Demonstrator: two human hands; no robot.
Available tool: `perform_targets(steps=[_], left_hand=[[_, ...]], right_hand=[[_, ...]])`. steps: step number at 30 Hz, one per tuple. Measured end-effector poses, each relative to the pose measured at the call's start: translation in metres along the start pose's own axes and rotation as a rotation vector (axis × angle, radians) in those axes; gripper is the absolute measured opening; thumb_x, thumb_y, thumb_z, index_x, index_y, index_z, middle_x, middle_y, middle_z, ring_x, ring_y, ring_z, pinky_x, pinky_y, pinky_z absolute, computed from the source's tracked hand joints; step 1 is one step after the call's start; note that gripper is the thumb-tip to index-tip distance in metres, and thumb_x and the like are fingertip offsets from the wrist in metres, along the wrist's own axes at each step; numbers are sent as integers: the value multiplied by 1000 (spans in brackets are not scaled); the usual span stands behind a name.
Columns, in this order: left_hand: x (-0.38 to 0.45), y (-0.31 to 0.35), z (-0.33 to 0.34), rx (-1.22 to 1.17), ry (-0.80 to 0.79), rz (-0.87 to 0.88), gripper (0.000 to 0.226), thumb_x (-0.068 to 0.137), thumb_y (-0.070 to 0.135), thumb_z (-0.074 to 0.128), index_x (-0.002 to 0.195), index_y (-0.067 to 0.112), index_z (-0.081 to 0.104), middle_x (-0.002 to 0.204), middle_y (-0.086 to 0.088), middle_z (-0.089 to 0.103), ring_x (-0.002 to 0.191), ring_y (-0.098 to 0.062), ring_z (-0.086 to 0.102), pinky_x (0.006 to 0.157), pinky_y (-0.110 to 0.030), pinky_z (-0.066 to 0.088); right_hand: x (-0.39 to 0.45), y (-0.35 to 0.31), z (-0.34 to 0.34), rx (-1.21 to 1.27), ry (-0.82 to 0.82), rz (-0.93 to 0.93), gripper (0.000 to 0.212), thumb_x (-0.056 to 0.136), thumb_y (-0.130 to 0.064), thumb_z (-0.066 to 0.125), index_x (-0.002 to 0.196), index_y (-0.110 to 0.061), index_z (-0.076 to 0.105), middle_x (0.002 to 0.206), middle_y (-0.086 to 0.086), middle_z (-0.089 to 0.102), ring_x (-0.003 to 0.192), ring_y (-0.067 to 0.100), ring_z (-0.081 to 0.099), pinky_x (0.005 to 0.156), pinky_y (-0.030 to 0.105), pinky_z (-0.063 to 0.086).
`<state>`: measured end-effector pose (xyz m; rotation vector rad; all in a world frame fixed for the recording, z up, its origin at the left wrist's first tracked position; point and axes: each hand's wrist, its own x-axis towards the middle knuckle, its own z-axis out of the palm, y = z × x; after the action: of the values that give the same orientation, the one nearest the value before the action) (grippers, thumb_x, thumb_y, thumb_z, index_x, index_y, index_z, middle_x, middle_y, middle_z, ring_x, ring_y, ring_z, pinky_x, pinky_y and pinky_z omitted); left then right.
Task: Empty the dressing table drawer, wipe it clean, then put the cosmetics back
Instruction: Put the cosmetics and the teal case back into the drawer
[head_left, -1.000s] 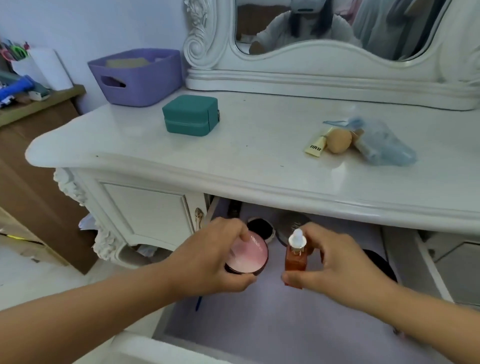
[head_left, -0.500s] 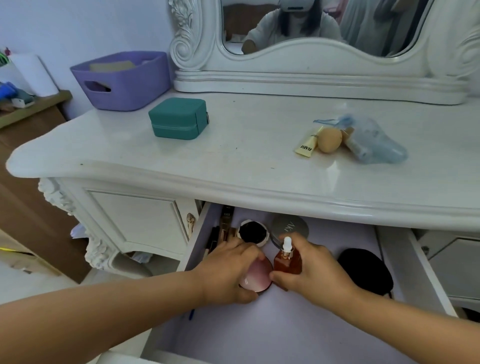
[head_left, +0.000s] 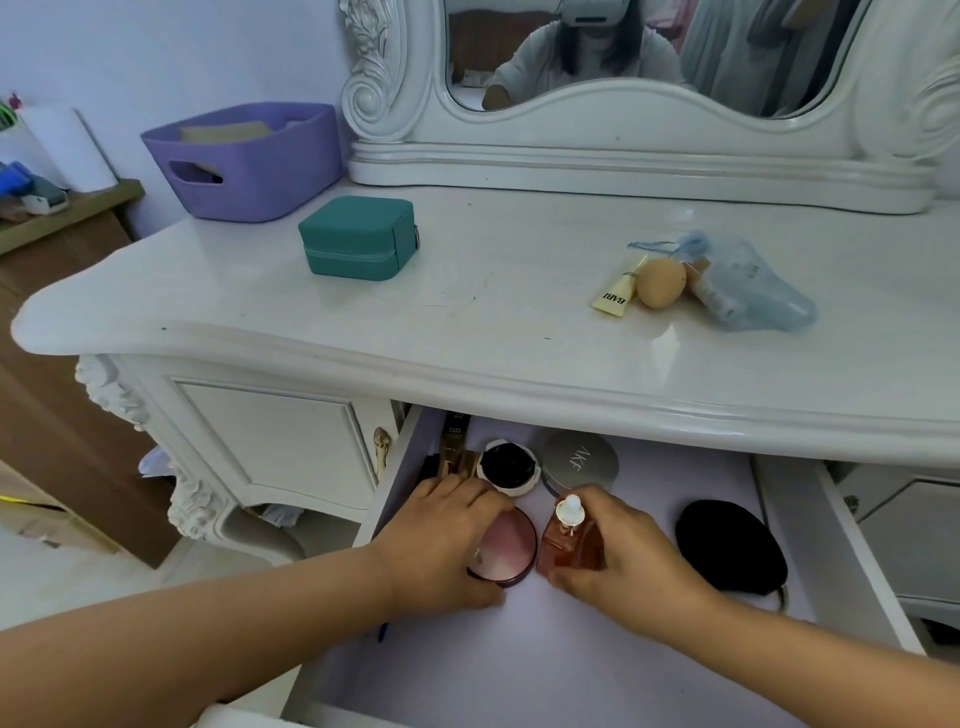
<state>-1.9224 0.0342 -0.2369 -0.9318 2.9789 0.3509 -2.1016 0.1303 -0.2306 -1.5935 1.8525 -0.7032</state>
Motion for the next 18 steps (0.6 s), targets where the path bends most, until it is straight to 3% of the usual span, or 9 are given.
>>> perform_targets(steps=[4,10,13,18], left_hand=[[-1,1,-2,-9,1,17,75,73,53,63,137,31,30,138,9,36,128,-12,28,105,-25,16],[-1,2,-2,12,-40,35,74,75,53,63,137,30,31,139,8,34,127,-11,27,107,-26,16],[0,1,-1,9,-34,36,70,76,53,61,136,29,33,137,8,37,126,-12,29,107,-26,18],[0,-1,1,-17,-42,44,66,78,51,61,135,29,37,137,9,38,126,-11,31,106,-28,24]], right_hand=[[0,1,-1,-48,17,20,40,63,-45,75,89,-34,47,86,-16,58,79,1,57,68,17,48],[4,-5,-10,2,-171,117,40,65,-50,76,57,-22,49,55,-10,51,53,1,47,54,16,38],[7,-6,-9,174,-225,206,31,69,-40,78,61,-23,53,52,-11,47,43,-2,43,46,12,36],[8,1,-4,314,-162,329,21,72,-25,78,78,-17,60,59,-1,57,35,6,47,38,20,39]])
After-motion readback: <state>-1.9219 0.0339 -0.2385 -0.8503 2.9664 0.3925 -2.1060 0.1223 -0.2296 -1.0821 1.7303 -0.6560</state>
